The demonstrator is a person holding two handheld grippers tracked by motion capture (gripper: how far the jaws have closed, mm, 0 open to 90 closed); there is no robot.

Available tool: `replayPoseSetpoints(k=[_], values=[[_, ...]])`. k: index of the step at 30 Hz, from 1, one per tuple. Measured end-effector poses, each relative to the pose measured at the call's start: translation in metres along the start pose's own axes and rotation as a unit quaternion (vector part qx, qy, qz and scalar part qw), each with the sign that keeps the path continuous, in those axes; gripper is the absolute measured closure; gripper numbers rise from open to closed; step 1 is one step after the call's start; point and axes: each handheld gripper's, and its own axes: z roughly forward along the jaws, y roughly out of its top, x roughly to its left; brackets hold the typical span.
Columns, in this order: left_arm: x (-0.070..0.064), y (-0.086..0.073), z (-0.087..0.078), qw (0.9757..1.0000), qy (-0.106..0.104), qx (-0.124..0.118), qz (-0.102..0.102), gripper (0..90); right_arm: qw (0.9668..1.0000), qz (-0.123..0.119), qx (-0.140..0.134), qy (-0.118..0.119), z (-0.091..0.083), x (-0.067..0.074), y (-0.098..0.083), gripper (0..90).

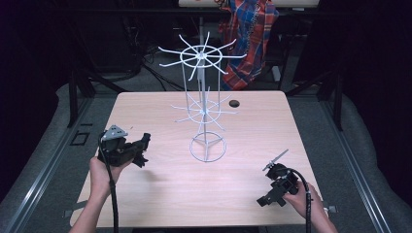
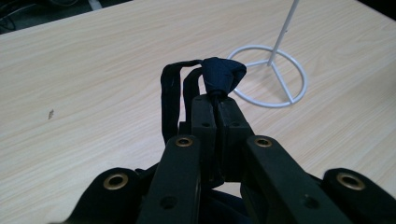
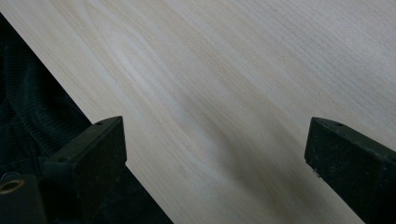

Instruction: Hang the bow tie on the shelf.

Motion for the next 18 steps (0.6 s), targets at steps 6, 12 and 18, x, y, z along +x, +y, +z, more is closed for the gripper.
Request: replayPoseSetpoints(k=[6, 12, 18], values=[[-0.0016, 0.0039, -0.0034, 0.9999, -0.006, -0.014, -0.006, 87.4, 1.0000, 0.002, -0.002, 0.005, -0.0001, 0.0004, -0.0005, 5.1], [-0.0028, 0.0065, -0.0060, 0.9997, -0.012, -0.021, -0.006, 87.4, 1.0000, 0.003, -0.002, 0.005, -0.0001, 0.0003, -0.0006, 5.2], [-0.0083, 0.0106, -0.0087, 0.9993, -0.018, -0.032, -0.001, 87.4, 1.0000, 0.003, 0.000, 0.005, -0.0001, 0.0003, -0.0006, 5.2]])
